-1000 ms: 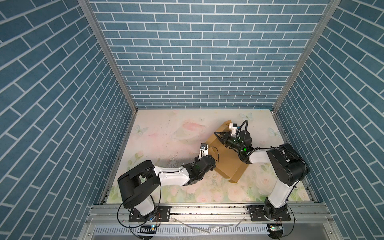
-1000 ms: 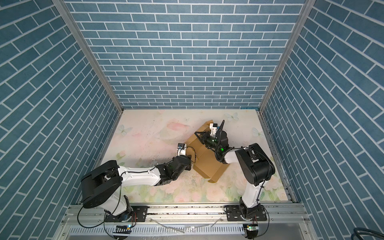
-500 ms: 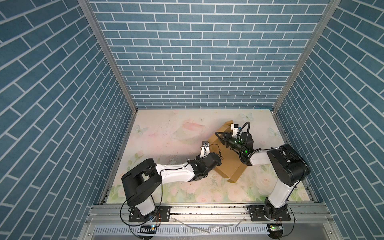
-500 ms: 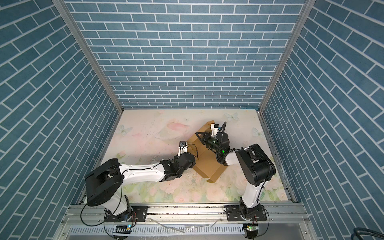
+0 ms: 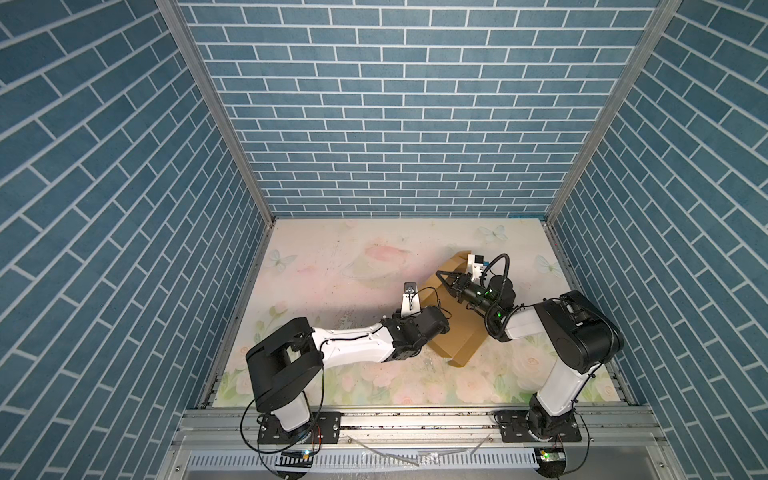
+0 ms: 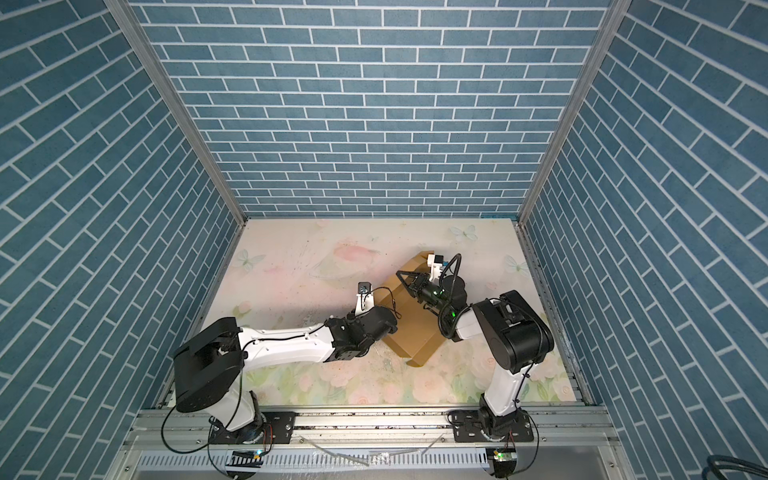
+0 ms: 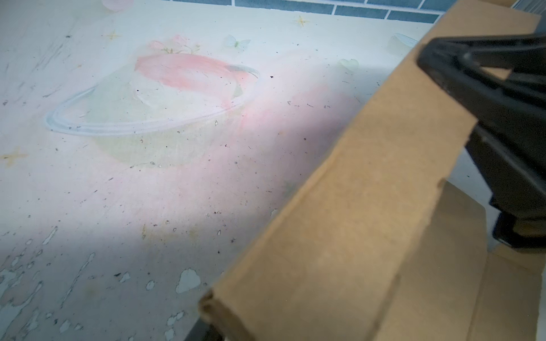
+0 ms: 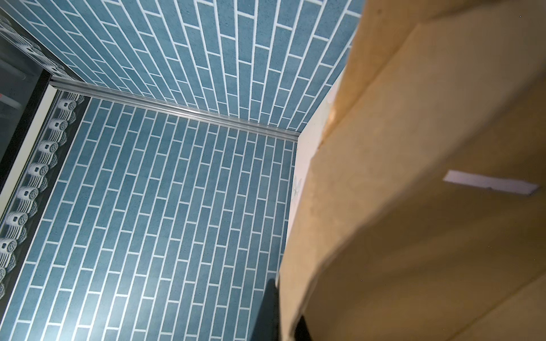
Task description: Fold the paper box
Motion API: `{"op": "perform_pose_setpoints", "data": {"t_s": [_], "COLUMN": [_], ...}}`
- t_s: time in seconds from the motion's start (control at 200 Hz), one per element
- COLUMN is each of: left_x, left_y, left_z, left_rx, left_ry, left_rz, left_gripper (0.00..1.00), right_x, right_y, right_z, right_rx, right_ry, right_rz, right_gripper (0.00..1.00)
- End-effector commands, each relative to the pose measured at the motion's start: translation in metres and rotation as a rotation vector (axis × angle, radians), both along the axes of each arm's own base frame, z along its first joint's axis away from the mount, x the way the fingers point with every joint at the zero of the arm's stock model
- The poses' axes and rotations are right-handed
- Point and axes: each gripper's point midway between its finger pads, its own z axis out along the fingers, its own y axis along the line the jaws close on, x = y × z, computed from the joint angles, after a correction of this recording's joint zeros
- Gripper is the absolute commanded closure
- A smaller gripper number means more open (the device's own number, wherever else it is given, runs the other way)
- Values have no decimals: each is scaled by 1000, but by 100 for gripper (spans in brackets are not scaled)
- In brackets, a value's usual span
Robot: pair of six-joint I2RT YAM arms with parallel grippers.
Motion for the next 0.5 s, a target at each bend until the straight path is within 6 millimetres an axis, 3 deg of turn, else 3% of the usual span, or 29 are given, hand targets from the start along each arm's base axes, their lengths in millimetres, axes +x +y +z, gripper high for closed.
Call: {"op": "perform_pose_setpoints", "data": {"t_s": [0.0, 0.495], "left_x": [0, -4], "left_y": [11, 14], "left_z": [-4, -6], "left_rx": [65, 138], "left_ry": [1, 40], "left_rz": [51, 127], "left_gripper": [54, 71], "right_x": [-9, -14], "right_y": [-4, -11], "right_z": [-9, -11], "right_rx": [-16, -6], "right_ry": [-12, 1], "right_rz": [27, 19], "right_gripper": [100, 100]}}
